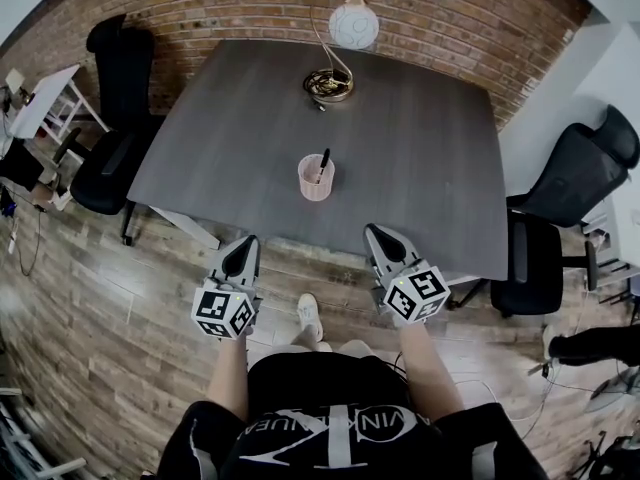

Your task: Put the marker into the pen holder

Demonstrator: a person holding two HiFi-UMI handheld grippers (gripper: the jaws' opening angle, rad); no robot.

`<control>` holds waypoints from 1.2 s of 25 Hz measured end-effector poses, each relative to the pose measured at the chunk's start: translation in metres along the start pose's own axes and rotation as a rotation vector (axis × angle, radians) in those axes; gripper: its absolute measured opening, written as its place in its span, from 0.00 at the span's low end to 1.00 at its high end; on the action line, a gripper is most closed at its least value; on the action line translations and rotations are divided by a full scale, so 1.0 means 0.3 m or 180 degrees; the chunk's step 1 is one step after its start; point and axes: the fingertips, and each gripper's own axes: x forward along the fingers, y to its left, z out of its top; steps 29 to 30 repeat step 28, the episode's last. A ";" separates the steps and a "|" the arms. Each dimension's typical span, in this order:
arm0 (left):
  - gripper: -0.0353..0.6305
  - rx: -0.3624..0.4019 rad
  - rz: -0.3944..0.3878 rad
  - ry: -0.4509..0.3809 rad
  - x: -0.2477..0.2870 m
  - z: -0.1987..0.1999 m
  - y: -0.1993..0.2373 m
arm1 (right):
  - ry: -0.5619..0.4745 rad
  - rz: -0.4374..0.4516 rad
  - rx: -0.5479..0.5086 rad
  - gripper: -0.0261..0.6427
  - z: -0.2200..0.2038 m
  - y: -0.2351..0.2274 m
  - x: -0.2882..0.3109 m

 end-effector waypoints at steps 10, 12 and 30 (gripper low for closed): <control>0.07 0.0005 0.0032 -0.0045 -0.077 0.003 -0.050 | -0.0037 0.0041 -0.0073 0.08 0.016 0.048 -0.069; 0.07 0.0022 0.0046 -0.0056 -0.093 0.003 -0.056 | -0.0043 0.0038 -0.0085 0.08 0.017 0.054 -0.085; 0.07 0.0074 0.0116 -0.0088 -0.164 0.013 -0.079 | -0.0073 -0.0005 -0.0098 0.08 0.010 0.067 -0.157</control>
